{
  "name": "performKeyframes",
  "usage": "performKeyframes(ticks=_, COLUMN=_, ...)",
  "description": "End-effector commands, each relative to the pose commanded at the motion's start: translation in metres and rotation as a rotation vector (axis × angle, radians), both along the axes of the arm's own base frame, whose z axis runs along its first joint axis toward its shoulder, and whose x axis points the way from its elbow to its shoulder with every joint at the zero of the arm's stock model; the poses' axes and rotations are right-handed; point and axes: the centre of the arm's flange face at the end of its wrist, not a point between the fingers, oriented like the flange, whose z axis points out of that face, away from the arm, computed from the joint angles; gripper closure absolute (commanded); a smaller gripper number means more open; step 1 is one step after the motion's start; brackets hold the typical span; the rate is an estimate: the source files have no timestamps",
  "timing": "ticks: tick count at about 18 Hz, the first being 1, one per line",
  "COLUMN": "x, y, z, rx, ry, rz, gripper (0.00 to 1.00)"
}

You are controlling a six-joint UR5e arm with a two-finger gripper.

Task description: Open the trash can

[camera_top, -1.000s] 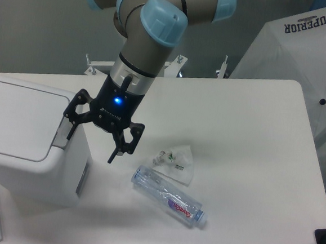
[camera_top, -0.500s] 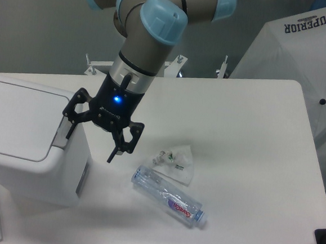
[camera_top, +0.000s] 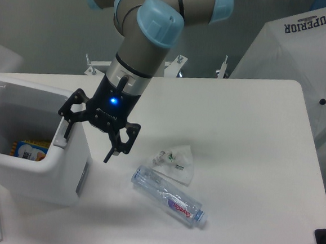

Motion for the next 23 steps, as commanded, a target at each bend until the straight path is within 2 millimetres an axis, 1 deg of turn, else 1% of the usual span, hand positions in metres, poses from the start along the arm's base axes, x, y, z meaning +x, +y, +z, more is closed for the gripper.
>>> performKeyframes(ticks=3, x=-0.001, y=0.000, z=0.002, rx=0.003, ry=0.003, rz=0.002, gripper=0.00)
performKeyframes(ticks=8, x=-0.004, y=0.001, z=0.028, rx=0.034, ry=0.023, rz=0.020, gripper=0.00)
performKeyframes(ticks=12, x=-0.012, y=0.005, z=0.047, rx=0.063, ry=0.058, rz=0.022, gripper=0.00)
performKeyframes(ticks=14, x=-0.019, y=0.005, z=0.055, rx=0.092, ry=0.088, rz=0.027, gripper=0.00)
performKeyframes(ticks=17, x=-0.042, y=-0.005, z=0.066, rx=0.159, ry=0.176, rz=0.042, gripper=0.00)
performKeyframes(ticks=18, x=-0.054, y=-0.008, z=0.063, rx=0.160, ry=0.191, rz=0.051, gripper=0.00)
performKeyframes(ticks=19, x=-0.069, y=-0.014, z=0.055, rx=0.137, ry=0.199, rz=0.077, gripper=0.00)
performKeyframes(ticks=20, x=-0.085, y=-0.025, z=0.046, rx=0.097, ry=0.227, rz=0.113, gripper=0.00)
performKeyframes(ticks=21, x=-0.095, y=-0.032, z=0.041, rx=0.065, ry=0.260, rz=0.129, gripper=0.00)
performKeyframes(ticks=22, x=-0.102, y=-0.034, z=0.034, rx=0.037, ry=0.292, rz=0.121, gripper=0.00)
performKeyframes(ticks=23, x=-0.115, y=-0.038, z=0.014, rx=-0.005, ry=0.319, rz=0.107, gripper=0.00)
